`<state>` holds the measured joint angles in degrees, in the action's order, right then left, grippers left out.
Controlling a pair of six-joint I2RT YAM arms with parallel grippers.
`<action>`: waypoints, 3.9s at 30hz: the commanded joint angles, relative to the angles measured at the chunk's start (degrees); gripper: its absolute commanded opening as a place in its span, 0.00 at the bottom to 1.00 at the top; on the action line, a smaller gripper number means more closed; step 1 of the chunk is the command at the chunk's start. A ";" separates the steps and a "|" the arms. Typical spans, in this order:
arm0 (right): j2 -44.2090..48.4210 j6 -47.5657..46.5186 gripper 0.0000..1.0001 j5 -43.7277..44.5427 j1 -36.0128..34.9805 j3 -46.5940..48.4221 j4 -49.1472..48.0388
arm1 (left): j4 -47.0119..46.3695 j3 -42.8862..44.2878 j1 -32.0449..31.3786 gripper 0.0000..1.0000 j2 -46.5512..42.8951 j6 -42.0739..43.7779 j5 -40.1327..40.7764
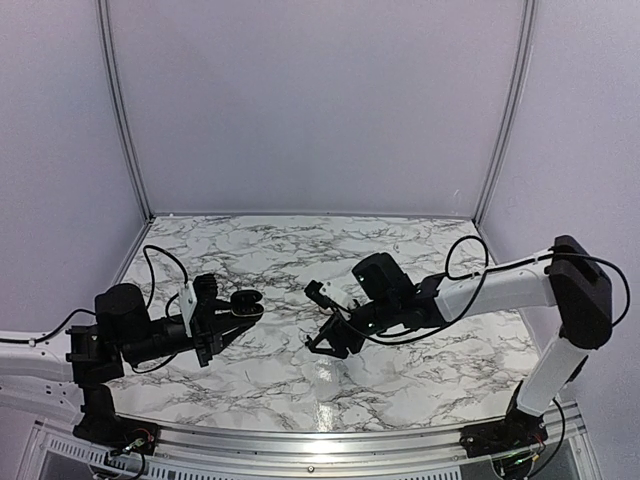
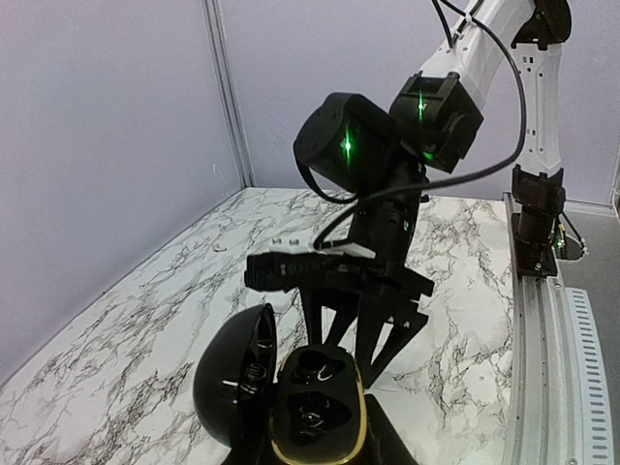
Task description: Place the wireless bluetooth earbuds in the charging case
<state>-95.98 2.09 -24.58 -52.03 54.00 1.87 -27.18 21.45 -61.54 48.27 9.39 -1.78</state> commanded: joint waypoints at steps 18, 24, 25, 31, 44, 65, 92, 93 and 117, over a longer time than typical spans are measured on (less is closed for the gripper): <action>4.73 6.67 0.61 6.19 18.71 -5.30 -5.46 | -2.18 0.23 0.19 0.00 -1.60 -0.38 3.78; 4.05 7.49 0.57 8.67 25.05 -7.89 -5.46 | -2.16 0.17 0.19 0.00 -1.68 -0.59 4.06; 3.62 7.42 0.56 9.13 25.77 -7.92 -5.32 | -2.14 0.17 0.19 0.00 -1.75 -0.60 4.13; 0.58 6.27 0.49 11.70 27.86 -7.10 -4.52 | -2.17 0.31 0.19 0.00 -1.70 -0.44 4.55; -5.46 5.21 0.40 15.66 28.04 -4.13 -5.13 | -2.14 0.59 0.19 0.00 -1.11 -0.24 4.60; -10.32 5.12 0.20 11.99 29.27 -2.16 -7.41 | -2.35 0.79 0.21 0.00 -0.25 0.19 4.86; -6.19 5.19 0.27 16.47 26.70 -8.54 -11.05 | -2.68 0.78 0.19 0.00 -0.11 0.59 4.87; -6.03 5.13 0.27 17.57 26.12 -8.68 -11.34 | -2.68 0.78 0.19 0.00 -0.11 0.63 4.83; -5.84 5.13 0.29 23.00 22.81 -16.03 -28.05 | -3.11 0.63 0.19 0.00 -0.81 0.55 4.60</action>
<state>-100.51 7.88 -1.96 -28.38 36.93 -23.64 -27.66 21.45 -61.54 48.27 9.45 2.66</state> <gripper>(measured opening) 0.292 0.253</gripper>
